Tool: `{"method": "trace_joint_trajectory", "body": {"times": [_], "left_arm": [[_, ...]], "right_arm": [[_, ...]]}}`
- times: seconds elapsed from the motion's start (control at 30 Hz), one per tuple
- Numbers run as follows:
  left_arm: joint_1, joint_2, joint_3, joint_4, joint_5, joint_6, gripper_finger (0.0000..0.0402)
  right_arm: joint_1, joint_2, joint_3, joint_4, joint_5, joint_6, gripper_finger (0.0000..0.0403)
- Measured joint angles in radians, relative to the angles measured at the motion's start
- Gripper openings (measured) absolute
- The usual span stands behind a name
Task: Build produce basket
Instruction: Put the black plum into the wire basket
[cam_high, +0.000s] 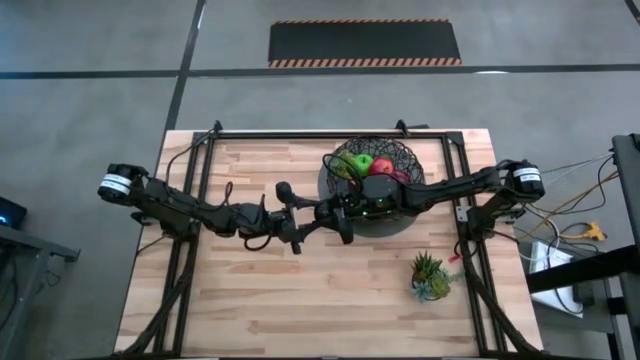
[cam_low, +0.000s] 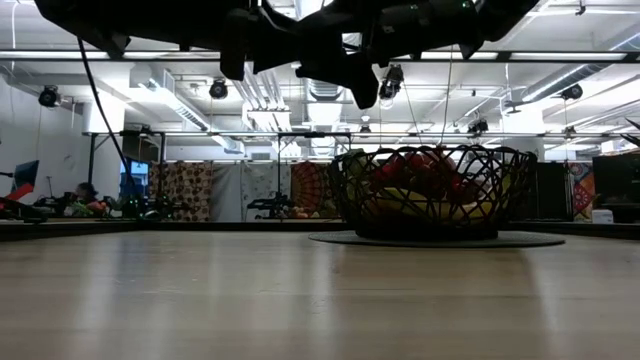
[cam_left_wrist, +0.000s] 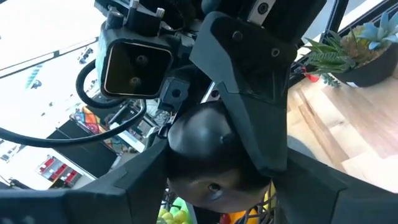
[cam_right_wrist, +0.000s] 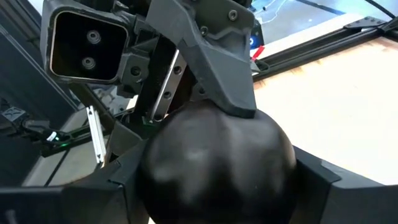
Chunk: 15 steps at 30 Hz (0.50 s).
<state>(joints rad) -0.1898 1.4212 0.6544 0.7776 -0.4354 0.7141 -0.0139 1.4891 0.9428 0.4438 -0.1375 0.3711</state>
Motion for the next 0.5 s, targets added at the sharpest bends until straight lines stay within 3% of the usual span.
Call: {"method": "trace_joint_trajectory", "body": {"times": [0.3,0.5], "left_arm": [[-0.002,0.000,0.006,-0.002,-0.066,-0.032,0.0309],[-0.001,0.000,0.002,-0.002,-0.074,-0.031,0.0332]], "right_arm": [[-0.001,0.000,-0.001,-0.001,0.006,-0.017,0.0248],[-0.002,-0.002,-0.001,-0.021,0.006,-0.028,0.0249]]}}
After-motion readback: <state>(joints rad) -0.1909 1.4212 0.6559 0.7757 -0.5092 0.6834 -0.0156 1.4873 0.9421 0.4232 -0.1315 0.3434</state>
